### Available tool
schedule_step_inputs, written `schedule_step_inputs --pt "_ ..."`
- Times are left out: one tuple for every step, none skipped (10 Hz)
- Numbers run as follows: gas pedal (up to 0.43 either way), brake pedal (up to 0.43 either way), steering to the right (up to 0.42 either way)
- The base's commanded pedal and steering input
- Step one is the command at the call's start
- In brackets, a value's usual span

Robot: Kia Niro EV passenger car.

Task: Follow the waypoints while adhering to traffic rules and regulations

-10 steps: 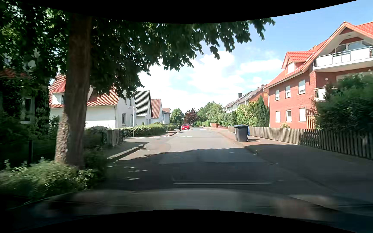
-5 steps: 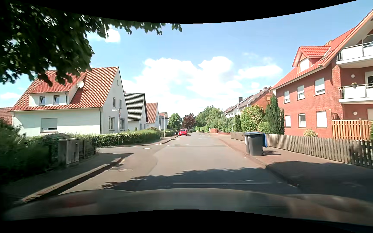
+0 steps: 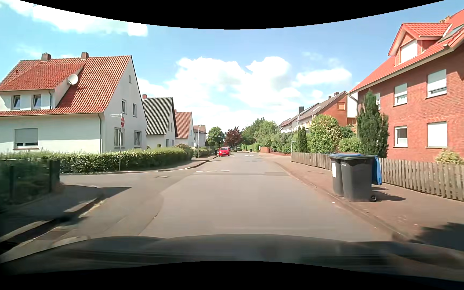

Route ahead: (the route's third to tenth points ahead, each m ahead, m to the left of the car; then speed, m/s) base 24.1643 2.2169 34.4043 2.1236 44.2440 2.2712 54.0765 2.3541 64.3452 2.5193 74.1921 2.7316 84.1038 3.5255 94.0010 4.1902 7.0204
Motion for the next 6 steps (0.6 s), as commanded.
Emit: schedule_step_inputs --pt "0.11 0.006 0.014" --pt "0.079 0.006 0.013" --pt "0.087 0.006 0.012" --pt "0.098 0.006 0.01" --pt "0.098 0.006 0.009" --pt "0.098 0.006 0.008"
